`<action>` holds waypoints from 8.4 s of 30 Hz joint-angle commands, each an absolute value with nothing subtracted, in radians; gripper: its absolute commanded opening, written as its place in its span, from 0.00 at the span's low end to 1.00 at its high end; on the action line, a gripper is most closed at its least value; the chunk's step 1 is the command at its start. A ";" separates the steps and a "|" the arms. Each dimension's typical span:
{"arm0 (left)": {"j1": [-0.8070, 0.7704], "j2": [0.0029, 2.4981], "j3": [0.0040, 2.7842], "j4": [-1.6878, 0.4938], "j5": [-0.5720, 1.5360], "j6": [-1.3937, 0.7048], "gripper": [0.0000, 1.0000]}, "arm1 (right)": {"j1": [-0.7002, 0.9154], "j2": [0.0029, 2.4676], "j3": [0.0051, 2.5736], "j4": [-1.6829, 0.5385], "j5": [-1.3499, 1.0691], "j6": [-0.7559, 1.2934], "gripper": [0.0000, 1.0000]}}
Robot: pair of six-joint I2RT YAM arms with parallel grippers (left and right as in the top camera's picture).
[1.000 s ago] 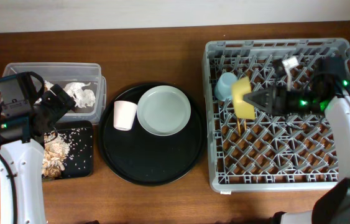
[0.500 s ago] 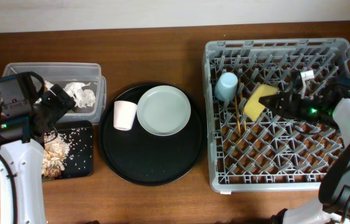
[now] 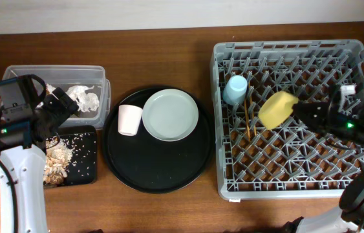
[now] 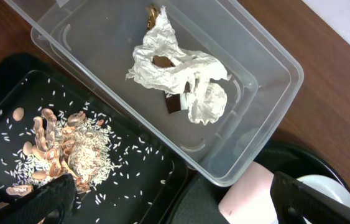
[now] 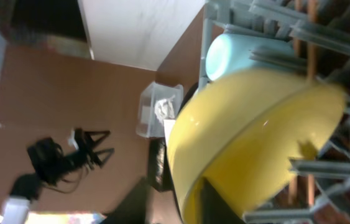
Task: Sort waste into correct bins and load items into the dishwasher rack
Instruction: 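Move the right gripper back and grasp the white cup, then lift the white cup and carry it toward the rack, then place the white cup upside down in the rack and release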
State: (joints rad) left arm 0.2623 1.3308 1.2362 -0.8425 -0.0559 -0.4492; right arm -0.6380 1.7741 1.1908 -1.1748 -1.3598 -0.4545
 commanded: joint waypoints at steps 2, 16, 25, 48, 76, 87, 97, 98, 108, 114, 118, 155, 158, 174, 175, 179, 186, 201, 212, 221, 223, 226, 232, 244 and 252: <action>0.266 1.320 1.245 -0.843 -0.051 -0.443 0.99 | -0.703 1.764 1.190 -1.217 -1.246 -0.464 0.51; 0.266 1.320 1.245 -0.843 -0.051 -0.443 0.99 | -0.630 1.639 1.413 -1.361 -1.144 -0.408 0.60; 0.266 1.320 1.245 -0.843 -0.052 -0.443 0.99 | -0.005 1.525 1.620 -1.197 -0.660 -0.179 0.54; 0.266 1.320 1.245 -0.843 -0.051 -0.443 0.99 | 0.614 2.169 1.620 -0.167 -0.580 -0.366 0.98; 0.266 1.320 1.245 -0.843 -0.051 -0.443 0.99 | 0.649 2.248 1.620 -0.189 -0.703 -0.367 0.98; 0.266 1.320 1.245 -0.843 -0.051 -0.443 0.99 | 0.660 2.254 1.620 -0.295 -0.821 -0.358 0.79; 0.266 1.320 1.245 -0.843 -0.051 -0.443 0.99 | 0.663 2.211 1.620 -0.465 -0.861 -0.358 0.66; 0.266 1.320 1.245 -0.843 -0.051 -0.443 0.99 | 0.664 2.211 1.620 -0.456 -0.861 -0.358 0.66; 0.266 1.320 1.245 -0.843 -0.051 -0.443 0.99 | 0.664 2.211 1.620 -0.322 -0.861 -0.359 0.60; 0.266 1.320 1.245 -0.843 -0.052 -0.443 0.99 | 0.675 2.212 1.620 -0.315 -0.860 -0.359 0.51; 0.266 1.320 1.245 -0.843 -0.051 -0.443 0.99 | 0.682 2.212 1.620 -0.306 -0.859 -0.359 0.51; 0.266 1.320 1.245 -0.843 -0.051 -0.443 0.99 | 0.654 2.167 1.650 -0.416 -0.988 -0.150 0.04; 0.266 1.320 1.245 -0.843 -0.051 -0.443 0.99 | 0.617 2.048 1.689 -0.599 -0.998 -0.148 0.04; 0.266 1.320 1.245 -0.843 -0.051 -0.443 0.99 | 0.086 1.822 1.528 -1.210 -1.312 -0.445 0.04; 0.266 1.320 1.245 -0.843 -0.051 -0.443 0.99 | 0.060 1.822 1.492 -1.211 -1.345 -0.476 0.04; 0.266 1.320 1.245 -0.843 -0.051 -0.443 0.99 | -0.063 1.822 1.296 -1.132 -1.460 -0.584 0.04; 0.266 1.320 1.245 -0.843 -0.051 -0.443 0.99 | -0.160 1.827 1.156 -0.963 -1.439 -0.584 0.04; 0.266 1.320 1.245 -0.843 -0.051 -0.443 0.99 | -0.156 1.832 1.142 -0.907 -1.383 -0.584 0.04; 0.266 1.320 1.245 -0.843 -0.051 -0.443 0.99 | -0.084 1.837 1.115 -0.751 -1.322 -0.446 0.04; 0.266 1.320 1.245 -0.843 -0.051 -0.443 0.99 | -0.129 1.836 1.116 -0.828 -1.083 -0.428 0.20; 0.266 1.320 1.245 -0.843 -0.051 -0.443 0.99 | -0.144 1.835 1.116 -0.844 -1.084 -0.428 0.22; 0.266 1.320 1.245 -0.843 -0.051 -0.443 0.99 | -0.164 1.831 1.118 -0.875 -1.084 -0.429 0.21; 0.266 1.320 1.245 -0.843 -0.051 -0.443 0.99 | -0.177 1.761 1.161 -0.965 -1.024 -0.428 0.30; 0.266 1.320 1.245 -0.843 -0.051 -0.443 0.99 | -0.154 1.570 1.364 -1.083 -0.721 -0.289 0.42; 0.266 1.320 1.245 -0.843 -0.051 -0.443 0.99 | 0.149 1.550 1.408 -1.001 -0.539 -0.197 0.41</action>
